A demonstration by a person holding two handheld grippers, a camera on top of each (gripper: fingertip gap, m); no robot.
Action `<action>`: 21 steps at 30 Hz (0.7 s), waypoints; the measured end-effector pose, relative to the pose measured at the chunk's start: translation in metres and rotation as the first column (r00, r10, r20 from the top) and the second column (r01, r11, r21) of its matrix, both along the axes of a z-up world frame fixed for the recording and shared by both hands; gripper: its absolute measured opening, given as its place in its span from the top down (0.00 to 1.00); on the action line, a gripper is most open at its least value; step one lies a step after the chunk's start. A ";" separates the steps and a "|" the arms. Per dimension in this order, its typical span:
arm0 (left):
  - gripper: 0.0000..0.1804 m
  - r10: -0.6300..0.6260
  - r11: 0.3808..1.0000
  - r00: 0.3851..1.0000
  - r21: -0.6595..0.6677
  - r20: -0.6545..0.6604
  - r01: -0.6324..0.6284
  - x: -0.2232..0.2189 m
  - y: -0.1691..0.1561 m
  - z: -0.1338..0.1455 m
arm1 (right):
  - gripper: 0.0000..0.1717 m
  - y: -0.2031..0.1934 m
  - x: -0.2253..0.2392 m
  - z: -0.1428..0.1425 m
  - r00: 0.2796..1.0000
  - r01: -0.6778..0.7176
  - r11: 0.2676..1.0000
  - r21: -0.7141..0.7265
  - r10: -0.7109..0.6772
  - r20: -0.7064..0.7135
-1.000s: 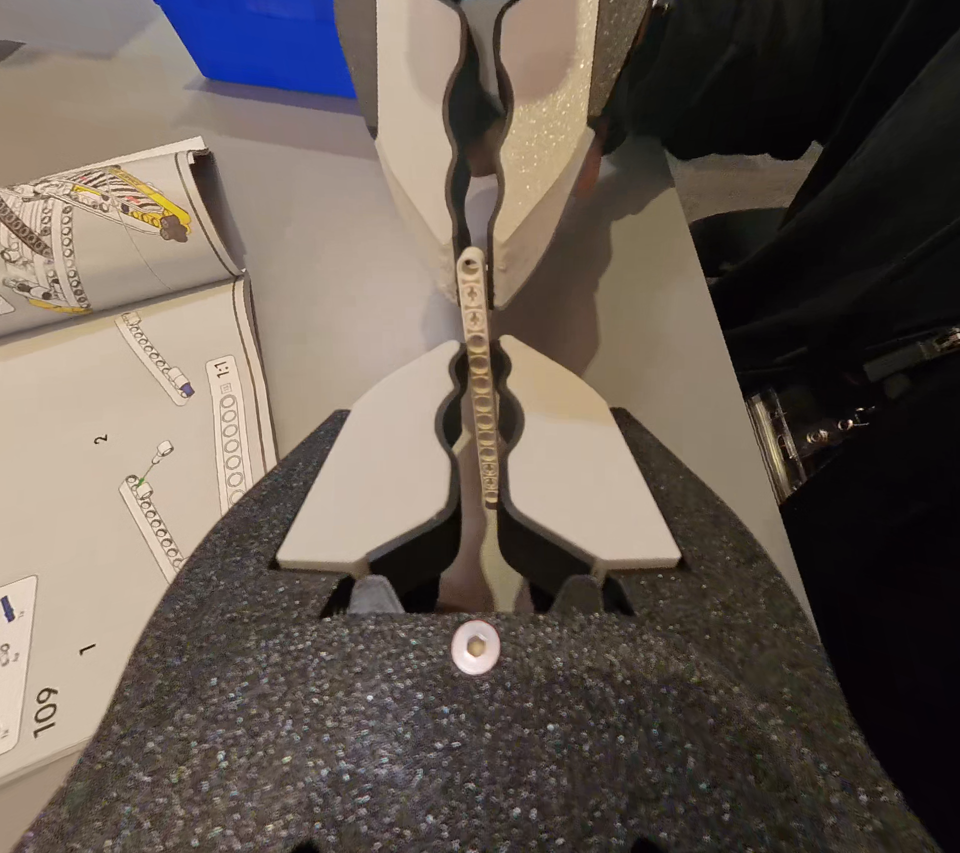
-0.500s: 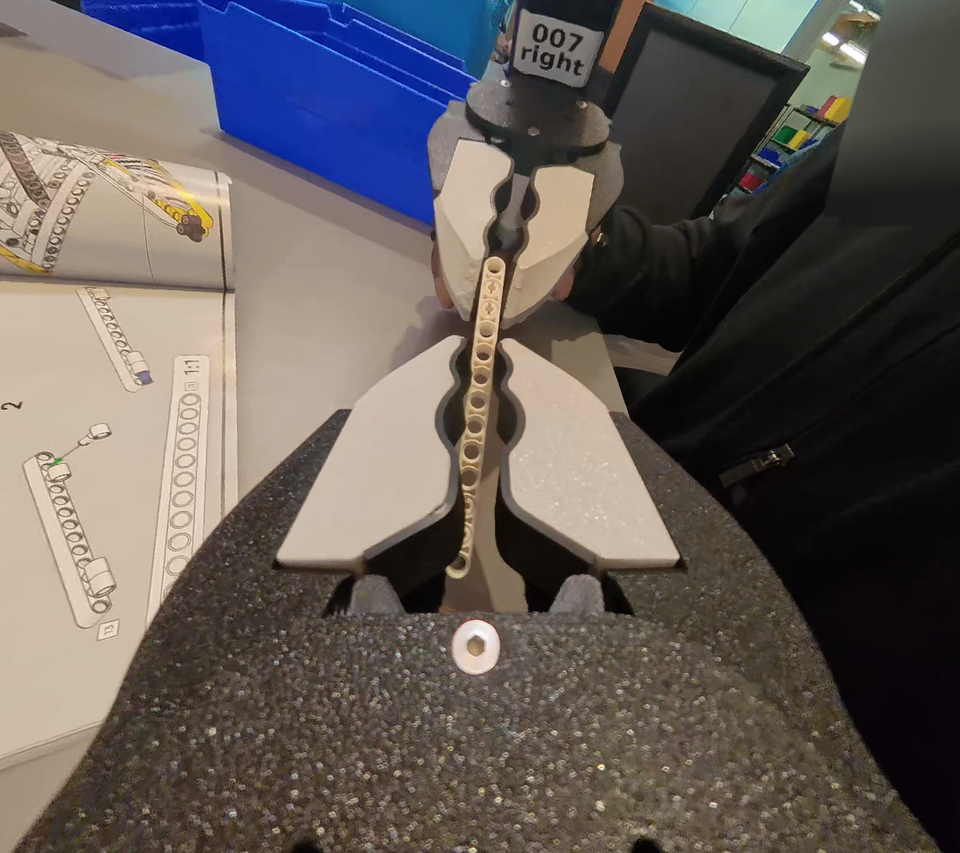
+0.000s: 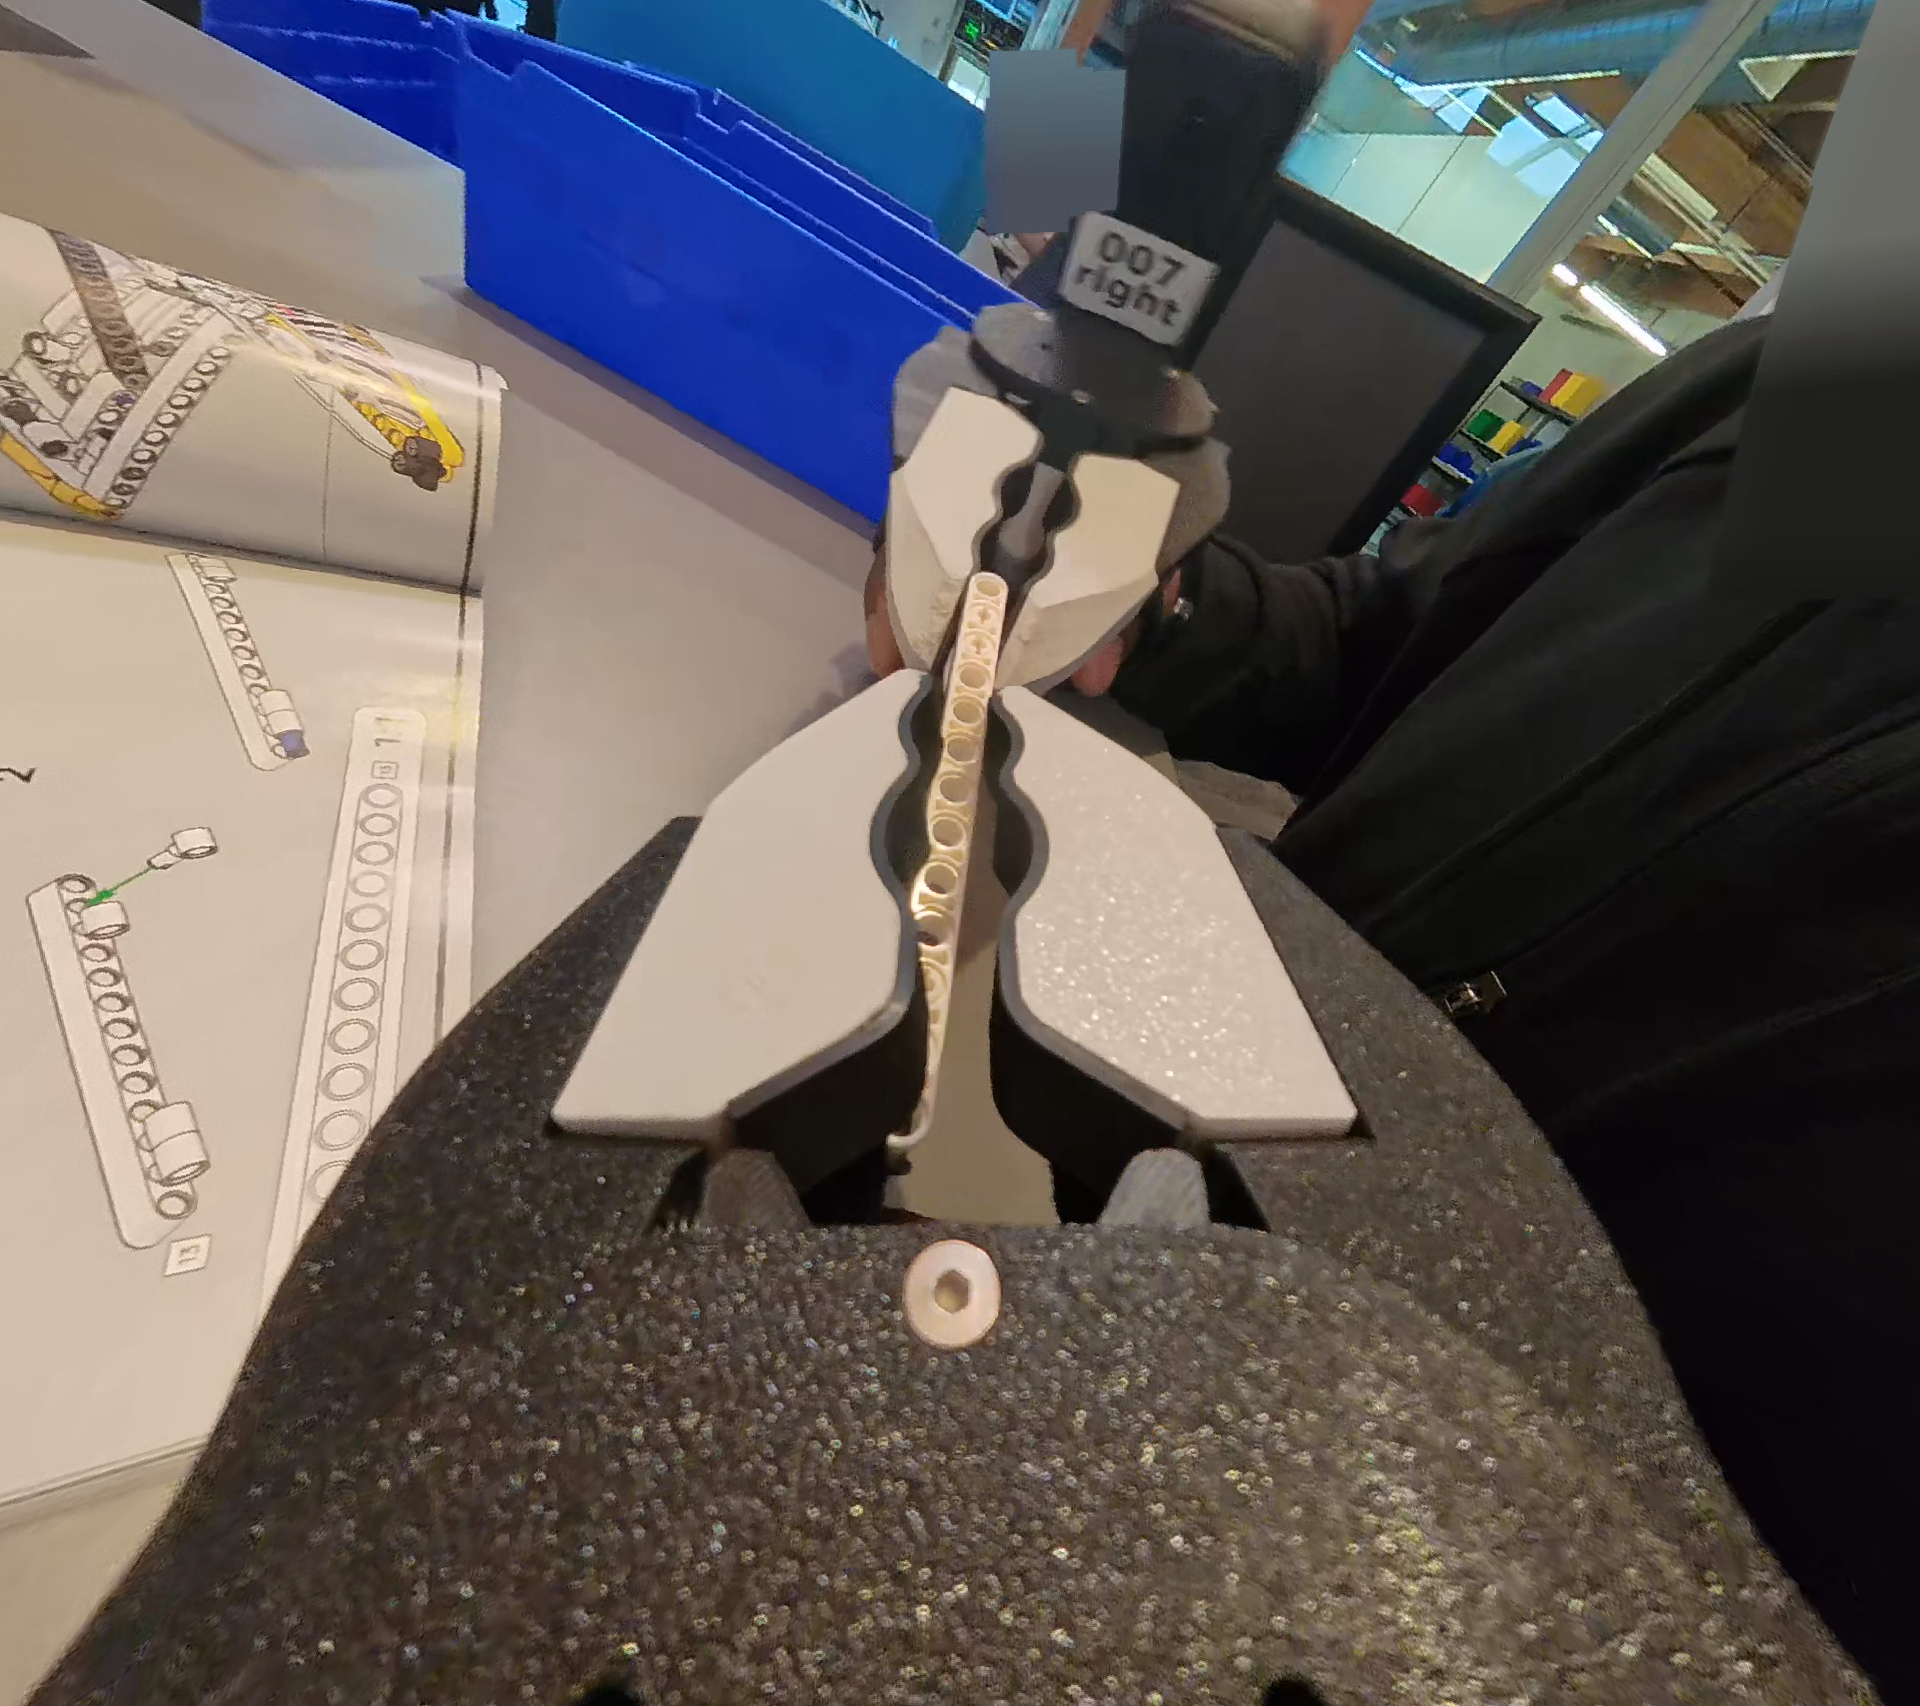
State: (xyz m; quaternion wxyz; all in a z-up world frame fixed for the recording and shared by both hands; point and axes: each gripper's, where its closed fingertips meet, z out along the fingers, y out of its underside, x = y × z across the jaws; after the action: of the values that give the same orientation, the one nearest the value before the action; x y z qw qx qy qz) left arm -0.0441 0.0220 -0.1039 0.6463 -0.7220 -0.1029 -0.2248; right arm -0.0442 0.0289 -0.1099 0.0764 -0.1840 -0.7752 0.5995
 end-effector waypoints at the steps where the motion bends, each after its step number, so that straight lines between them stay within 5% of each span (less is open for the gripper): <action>1: 0.96 0.006 1.000 1.000 0.003 0.002 -0.006 -0.001 0.000 0.000 | 0.95 0.001 -0.001 0.000 0.999 0.022 0.999 0.026 -0.021 -0.035; 3: 0.96 0.014 1.000 1.000 0.009 0.006 -0.014 -0.002 0.000 0.001 | 0.96 0.003 -0.002 -0.003 0.999 0.037 0.999 0.036 -0.036 -0.026; 6: 0.96 0.180 0.972 0.968 0.120 0.177 -0.203 -0.046 -0.026 0.016 | 1.00 0.017 -0.004 -0.020 0.991 0.063 0.998 0.002 -0.063 0.118; 7: 0.96 0.211 0.972 0.969 0.077 0.126 -0.222 -0.048 -0.029 0.010 | 1.00 0.019 -0.006 -0.018 0.988 0.084 0.996 -0.020 -0.080 0.133; 21: 0.96 0.023 0.998 0.997 0.062 0.075 -0.028 -0.003 -0.003 0.009 | 0.91 -0.017 -0.004 0.006 0.963 0.031 0.960 -0.278 0.046 0.267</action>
State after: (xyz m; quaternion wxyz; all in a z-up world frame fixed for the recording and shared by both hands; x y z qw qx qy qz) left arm -0.0472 0.0189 -0.0952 0.6671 -0.6911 -0.1291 -0.2464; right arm -0.0481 0.0122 -0.1043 -0.0594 -0.2700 -0.6864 0.6726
